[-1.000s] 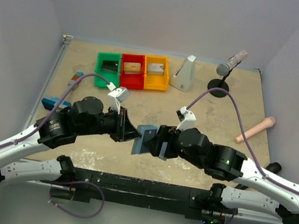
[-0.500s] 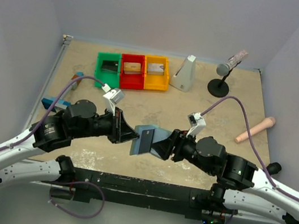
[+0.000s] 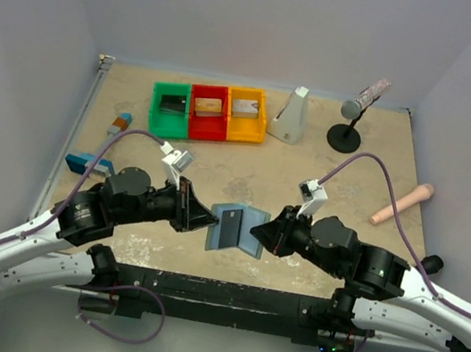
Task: Take the credit cards out of the card holder
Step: Place the card holder at the center of the board.
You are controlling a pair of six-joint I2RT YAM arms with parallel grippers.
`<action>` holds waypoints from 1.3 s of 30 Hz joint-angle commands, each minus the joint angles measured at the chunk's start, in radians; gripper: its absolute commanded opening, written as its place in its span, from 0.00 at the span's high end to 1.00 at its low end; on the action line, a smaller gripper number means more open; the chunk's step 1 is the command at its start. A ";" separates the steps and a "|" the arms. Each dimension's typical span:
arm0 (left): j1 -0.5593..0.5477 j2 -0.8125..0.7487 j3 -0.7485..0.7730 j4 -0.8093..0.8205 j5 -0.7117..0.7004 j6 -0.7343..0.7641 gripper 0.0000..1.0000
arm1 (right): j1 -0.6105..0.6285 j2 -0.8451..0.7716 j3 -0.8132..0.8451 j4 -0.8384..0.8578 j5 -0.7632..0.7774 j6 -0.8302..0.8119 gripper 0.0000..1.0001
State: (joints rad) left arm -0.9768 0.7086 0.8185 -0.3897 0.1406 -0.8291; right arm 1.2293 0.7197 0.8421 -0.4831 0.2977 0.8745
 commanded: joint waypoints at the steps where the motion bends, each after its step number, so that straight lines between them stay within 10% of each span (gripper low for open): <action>1: 0.003 -0.060 -0.030 0.031 -0.038 -0.013 1.00 | -0.008 0.009 0.029 -0.069 0.034 -0.009 0.92; 8: 0.012 -0.103 -0.105 -0.032 -0.131 0.005 1.00 | -0.043 0.083 -0.011 -0.062 0.026 0.003 1.00; 12: 0.013 -0.123 -0.134 -0.089 -0.217 0.004 0.50 | -0.076 0.099 -0.078 0.020 0.001 0.000 1.00; 16: 0.015 -0.136 -0.142 -0.129 -0.271 0.015 0.32 | -0.108 0.103 -0.138 0.118 -0.041 -0.009 1.00; 32: 0.015 -0.186 -0.235 -0.115 -0.289 -0.022 0.34 | -0.215 0.343 -0.212 0.423 -0.216 0.023 1.00; 39: 0.015 -0.163 -0.372 0.105 -0.253 -0.071 0.65 | -0.225 0.441 -0.255 0.479 -0.187 0.075 1.00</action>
State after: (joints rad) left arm -0.9642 0.5297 0.5125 -0.4641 -0.1326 -0.8619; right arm 1.0134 1.1358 0.6102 -0.0994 0.1089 0.9058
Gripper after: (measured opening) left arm 0.424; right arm 0.051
